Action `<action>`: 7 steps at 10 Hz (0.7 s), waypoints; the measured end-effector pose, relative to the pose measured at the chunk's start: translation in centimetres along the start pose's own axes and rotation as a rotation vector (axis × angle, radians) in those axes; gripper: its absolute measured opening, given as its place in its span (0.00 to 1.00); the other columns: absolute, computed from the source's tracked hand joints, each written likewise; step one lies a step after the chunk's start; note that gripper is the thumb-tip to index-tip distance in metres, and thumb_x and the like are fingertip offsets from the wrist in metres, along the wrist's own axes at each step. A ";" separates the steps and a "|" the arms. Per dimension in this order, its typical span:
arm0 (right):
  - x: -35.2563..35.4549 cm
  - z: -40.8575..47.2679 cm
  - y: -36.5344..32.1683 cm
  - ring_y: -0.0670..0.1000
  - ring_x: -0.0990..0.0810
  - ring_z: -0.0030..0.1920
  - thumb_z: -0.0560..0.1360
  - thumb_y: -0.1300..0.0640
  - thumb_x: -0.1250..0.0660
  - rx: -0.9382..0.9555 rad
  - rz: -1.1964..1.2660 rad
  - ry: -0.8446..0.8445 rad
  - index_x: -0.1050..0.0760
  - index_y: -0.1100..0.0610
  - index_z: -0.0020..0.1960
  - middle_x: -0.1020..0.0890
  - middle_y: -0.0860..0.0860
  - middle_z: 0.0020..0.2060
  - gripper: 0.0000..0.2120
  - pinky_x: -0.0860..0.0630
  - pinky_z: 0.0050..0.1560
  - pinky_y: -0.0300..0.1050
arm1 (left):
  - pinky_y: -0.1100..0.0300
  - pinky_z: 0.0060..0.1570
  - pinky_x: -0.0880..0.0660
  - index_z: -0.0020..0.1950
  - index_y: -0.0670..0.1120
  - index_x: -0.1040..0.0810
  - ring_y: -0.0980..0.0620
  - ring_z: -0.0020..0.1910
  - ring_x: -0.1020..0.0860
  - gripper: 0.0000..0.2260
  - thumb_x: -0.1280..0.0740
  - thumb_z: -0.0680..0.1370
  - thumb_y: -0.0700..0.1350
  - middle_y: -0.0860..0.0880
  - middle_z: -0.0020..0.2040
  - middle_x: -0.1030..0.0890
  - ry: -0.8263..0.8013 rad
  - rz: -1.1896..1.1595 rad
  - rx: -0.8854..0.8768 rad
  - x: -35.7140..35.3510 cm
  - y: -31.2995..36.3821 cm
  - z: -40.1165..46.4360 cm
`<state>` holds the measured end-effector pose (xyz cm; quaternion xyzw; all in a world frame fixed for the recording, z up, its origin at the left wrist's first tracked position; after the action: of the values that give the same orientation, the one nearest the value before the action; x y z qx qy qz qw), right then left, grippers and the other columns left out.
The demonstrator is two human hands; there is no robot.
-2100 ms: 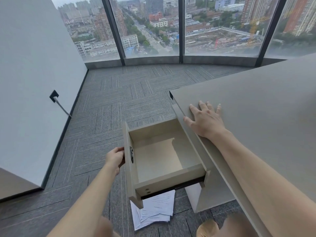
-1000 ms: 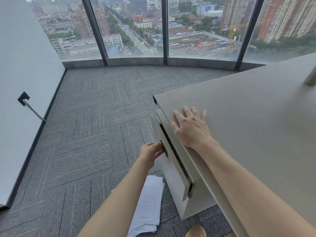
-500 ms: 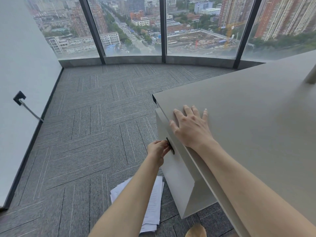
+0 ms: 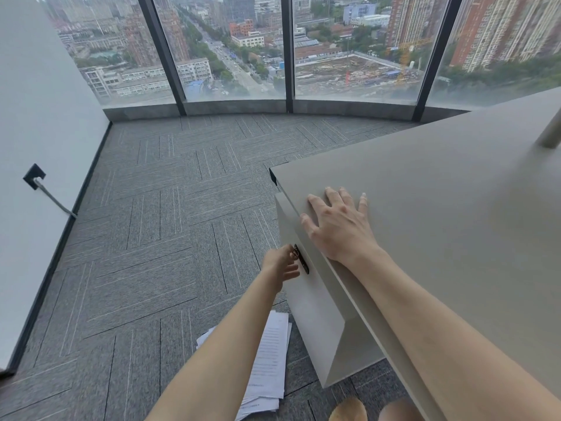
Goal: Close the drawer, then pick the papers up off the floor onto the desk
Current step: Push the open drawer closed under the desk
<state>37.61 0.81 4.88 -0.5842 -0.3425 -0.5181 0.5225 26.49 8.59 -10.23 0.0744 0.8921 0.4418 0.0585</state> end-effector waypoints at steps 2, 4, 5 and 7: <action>-0.1 0.1 0.0 0.61 0.48 0.80 0.79 0.39 0.49 0.005 -0.003 0.008 0.38 0.48 0.77 0.40 0.58 0.79 0.28 0.57 0.76 0.70 | 0.50 0.48 0.21 0.38 0.41 0.25 0.43 0.47 0.22 0.09 0.35 0.75 0.45 0.41 0.49 0.22 -0.089 0.036 0.181 0.1 0.1 -0.3; -0.3 0.2 0.1 0.61 0.48 0.80 0.80 0.40 0.49 0.005 -0.005 0.006 0.38 0.49 0.77 0.40 0.59 0.79 0.28 0.57 0.76 0.70 | 0.48 0.52 0.24 0.32 0.45 0.29 0.43 0.62 0.28 0.12 0.40 0.75 0.45 0.44 0.45 0.23 -0.068 -0.032 0.332 -0.7 0.1 0.2; -0.3 0.3 0.1 0.61 0.48 0.80 0.80 0.40 0.49 0.013 -0.009 0.009 0.37 0.49 0.77 0.40 0.59 0.79 0.28 0.57 0.76 0.70 | 0.48 0.50 0.23 0.27 0.47 0.30 0.44 0.63 0.26 0.13 0.43 0.73 0.43 0.46 0.48 0.20 -0.062 -0.016 0.352 -0.8 -0.1 0.6; -0.2 0.1 0.1 0.61 0.48 0.80 0.80 0.40 0.49 0.006 -0.008 -0.003 0.37 0.49 0.77 0.41 0.59 0.79 0.28 0.58 0.76 0.70 | 0.50 0.53 0.25 0.39 0.42 0.25 0.41 0.54 0.25 0.11 0.41 0.75 0.48 0.40 0.57 0.24 -0.033 0.228 0.203 -0.1 -0.1 0.9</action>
<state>37.69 0.95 4.68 -0.5819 -0.3472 -0.5184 0.5216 26.76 9.21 -10.80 0.1879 0.9169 0.3517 0.0147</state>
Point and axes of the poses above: each hand's wrist, its own z-axis towards the middle knuckle, its own x-axis out of the back of the hand, y = z × x, the point moved 3 cm from there along z, towards the middle knuckle
